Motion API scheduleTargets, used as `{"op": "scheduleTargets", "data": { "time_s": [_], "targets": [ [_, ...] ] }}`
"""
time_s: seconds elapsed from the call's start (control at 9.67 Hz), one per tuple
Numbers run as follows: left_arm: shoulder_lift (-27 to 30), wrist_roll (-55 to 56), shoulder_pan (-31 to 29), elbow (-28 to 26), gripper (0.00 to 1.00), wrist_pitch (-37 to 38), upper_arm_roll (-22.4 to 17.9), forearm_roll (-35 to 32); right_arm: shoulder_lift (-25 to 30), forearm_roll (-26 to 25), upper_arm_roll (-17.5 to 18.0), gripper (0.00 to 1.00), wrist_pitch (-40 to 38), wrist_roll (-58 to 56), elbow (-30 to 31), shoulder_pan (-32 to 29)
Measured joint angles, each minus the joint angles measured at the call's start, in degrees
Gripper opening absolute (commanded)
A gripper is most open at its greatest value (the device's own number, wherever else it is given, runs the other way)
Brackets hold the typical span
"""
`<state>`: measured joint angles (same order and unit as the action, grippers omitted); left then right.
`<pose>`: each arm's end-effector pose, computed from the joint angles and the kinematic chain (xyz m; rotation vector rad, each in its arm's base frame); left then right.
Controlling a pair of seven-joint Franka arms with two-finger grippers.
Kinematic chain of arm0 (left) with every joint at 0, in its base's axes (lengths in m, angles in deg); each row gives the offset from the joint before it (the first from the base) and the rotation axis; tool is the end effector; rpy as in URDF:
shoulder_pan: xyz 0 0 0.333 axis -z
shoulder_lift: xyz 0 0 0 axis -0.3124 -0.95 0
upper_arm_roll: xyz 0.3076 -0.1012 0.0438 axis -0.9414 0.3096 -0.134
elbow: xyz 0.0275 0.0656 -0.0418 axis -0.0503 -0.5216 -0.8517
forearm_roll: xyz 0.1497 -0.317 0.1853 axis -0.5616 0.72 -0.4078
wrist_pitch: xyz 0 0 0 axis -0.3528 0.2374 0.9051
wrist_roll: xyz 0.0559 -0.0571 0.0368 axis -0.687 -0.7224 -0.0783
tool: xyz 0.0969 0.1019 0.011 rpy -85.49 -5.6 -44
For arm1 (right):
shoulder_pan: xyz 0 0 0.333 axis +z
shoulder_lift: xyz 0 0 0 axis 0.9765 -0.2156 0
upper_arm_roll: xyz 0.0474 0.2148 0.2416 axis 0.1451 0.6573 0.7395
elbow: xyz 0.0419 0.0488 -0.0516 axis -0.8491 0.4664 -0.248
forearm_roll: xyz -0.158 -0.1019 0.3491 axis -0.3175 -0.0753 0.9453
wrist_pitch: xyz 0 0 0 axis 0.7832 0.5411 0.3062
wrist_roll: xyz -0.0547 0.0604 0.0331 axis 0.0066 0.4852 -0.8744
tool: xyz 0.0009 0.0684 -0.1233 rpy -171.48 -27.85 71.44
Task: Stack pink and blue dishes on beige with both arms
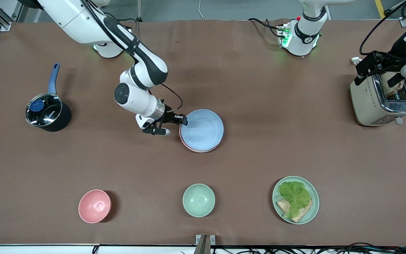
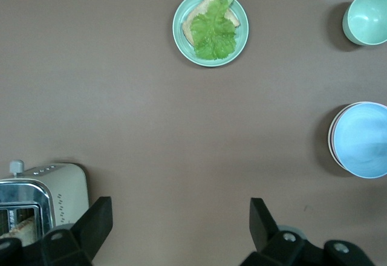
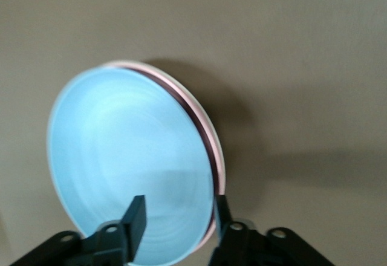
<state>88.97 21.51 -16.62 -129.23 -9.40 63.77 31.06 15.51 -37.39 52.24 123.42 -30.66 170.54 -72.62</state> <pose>0.5270 -0.0645 0.6455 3.0932 -0.1017 0.1910 0.5189 0.3552 0.2311 -2.6492 0.2989 0.0840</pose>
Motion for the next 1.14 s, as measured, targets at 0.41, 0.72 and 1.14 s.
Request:
{"op": "scheduleTargets", "data": {
  "time_s": [0.41,0.72,1.14],
  "targets": [
    [-1.87,0.03,1.79,3.32,1.00,2.57,-3.61,-0.69,20.36,-12.82,-8.70,1.00,-24.32,0.03,-2.44,-5.81],
    [-2.53,0.03,1.79,3.49,1.00,3.08,-3.63,-0.69,28.08,-21.18,-21.58,1.00,-43.95,-1.97,-12.13,-6.22],
    [-3.64,1.46,1.82,3.63,1.00,3.39,-3.44,-0.69,27.86,-21.64,-30.70,1.00,-60.20,-11.78,-26.84,-6.12]
  ]
}}
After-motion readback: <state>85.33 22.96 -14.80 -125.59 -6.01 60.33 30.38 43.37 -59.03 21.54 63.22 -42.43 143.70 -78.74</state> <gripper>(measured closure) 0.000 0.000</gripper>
